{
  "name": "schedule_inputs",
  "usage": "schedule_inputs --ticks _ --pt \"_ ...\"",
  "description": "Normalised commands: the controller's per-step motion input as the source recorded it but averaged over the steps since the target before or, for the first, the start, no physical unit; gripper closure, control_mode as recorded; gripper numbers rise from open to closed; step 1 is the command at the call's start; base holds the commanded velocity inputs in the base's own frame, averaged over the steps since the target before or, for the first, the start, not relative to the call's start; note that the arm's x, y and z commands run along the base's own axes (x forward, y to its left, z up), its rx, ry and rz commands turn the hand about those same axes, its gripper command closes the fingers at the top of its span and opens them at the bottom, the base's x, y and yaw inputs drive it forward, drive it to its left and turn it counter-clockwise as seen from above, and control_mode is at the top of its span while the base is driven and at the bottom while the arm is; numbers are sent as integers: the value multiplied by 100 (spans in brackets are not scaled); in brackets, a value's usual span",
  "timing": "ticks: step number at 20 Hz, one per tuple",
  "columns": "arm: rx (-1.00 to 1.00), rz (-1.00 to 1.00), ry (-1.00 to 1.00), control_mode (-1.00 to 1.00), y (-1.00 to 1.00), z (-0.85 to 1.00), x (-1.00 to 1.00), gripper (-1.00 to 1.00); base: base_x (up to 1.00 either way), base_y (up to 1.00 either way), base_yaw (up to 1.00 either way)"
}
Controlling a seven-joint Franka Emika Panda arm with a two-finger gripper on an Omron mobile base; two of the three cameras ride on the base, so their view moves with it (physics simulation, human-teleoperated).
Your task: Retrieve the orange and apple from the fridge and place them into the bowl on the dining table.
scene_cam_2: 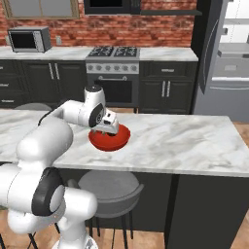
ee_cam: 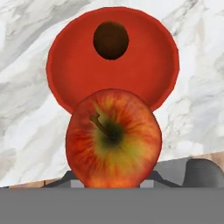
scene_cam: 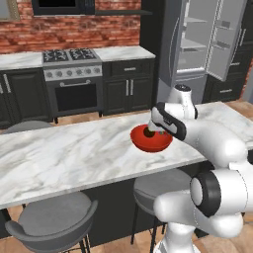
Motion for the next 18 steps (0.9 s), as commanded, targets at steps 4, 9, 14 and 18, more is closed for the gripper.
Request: schedule_inputs --ticks 4,9,14,18 --pt "0 -15 0 -100 0 -30 51 100 0 0 0" --pt "0 -7 0 -100 1 -40 44 100 0 0 0" --pt "0 0 1 -100 1 -41 43 100 0 0 0" --pt "0 0 3 -100 0 -35 40 100 0 0 0"
